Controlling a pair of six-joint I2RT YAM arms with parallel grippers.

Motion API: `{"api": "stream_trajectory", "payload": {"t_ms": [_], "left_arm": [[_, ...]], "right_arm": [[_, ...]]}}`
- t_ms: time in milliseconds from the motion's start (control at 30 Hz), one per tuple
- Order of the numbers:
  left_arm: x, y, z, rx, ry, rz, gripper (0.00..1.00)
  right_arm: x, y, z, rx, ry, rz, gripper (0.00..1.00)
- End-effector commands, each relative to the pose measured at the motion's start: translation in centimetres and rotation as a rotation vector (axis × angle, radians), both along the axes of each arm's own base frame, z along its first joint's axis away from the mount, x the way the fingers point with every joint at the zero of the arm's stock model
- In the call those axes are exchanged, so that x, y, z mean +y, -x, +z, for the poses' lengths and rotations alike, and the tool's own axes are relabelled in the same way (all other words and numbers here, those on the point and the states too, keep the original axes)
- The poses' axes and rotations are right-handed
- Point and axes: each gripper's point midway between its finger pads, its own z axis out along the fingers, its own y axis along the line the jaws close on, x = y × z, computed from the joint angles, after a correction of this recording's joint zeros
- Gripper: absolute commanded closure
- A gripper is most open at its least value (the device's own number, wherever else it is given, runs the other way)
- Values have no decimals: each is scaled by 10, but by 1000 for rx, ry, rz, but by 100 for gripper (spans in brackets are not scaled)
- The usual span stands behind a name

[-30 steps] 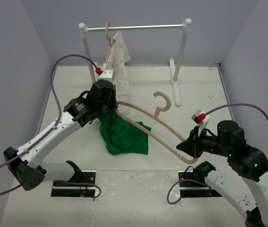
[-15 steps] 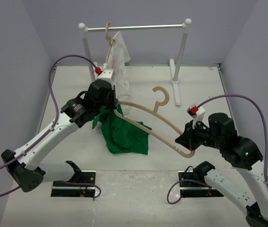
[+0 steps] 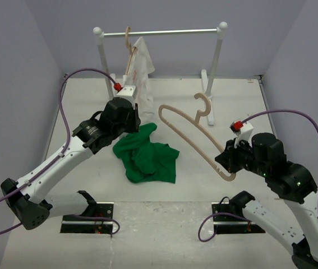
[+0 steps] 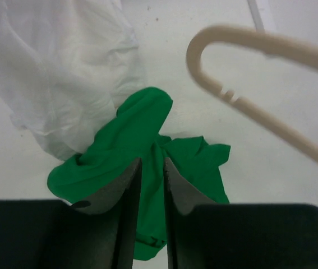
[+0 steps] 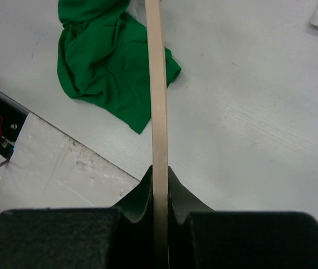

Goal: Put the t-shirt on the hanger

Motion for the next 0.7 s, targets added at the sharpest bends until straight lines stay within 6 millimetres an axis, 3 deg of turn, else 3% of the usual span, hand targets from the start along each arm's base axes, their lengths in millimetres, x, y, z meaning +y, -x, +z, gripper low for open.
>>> {"api": "stream_trajectory", "payload": {"t_ms": [0, 100, 233, 300, 400, 467, 533, 567, 600, 667], "left_arm": [[-27, 13, -45, 63, 50, -82, 62], [-48, 20, -83, 96, -15, -95, 26], [-46, 4, -104, 96, -108, 9, 23], [-40, -2, -113, 99, -157, 57, 26], [-40, -2, -124, 135, -194, 70, 43], [-44, 4, -132, 160, -198, 50, 43], [-48, 21, -146, 202, -199, 25, 36], [-51, 28, -151, 216, -193, 13, 38], [-53, 34, -155, 228, -184, 3, 42], [-56, 43, -167, 253, -173, -24, 69]], "right_arm": [[-22, -17, 31, -145, -48, -183, 100], [-42, -28, 37, -194, -58, -335, 100], [-54, -33, 34, -211, -60, -422, 100], [-53, -31, 29, -207, -63, -416, 100], [-52, -30, 22, -200, -57, -402, 100], [-52, -30, 20, -200, -55, -396, 100], [-50, -29, 19, -197, -51, -386, 100], [-49, -29, 19, -197, -52, -379, 100], [-48, -29, 19, -197, -52, -373, 100], [-46, -29, 19, -196, -56, -365, 100]]}}
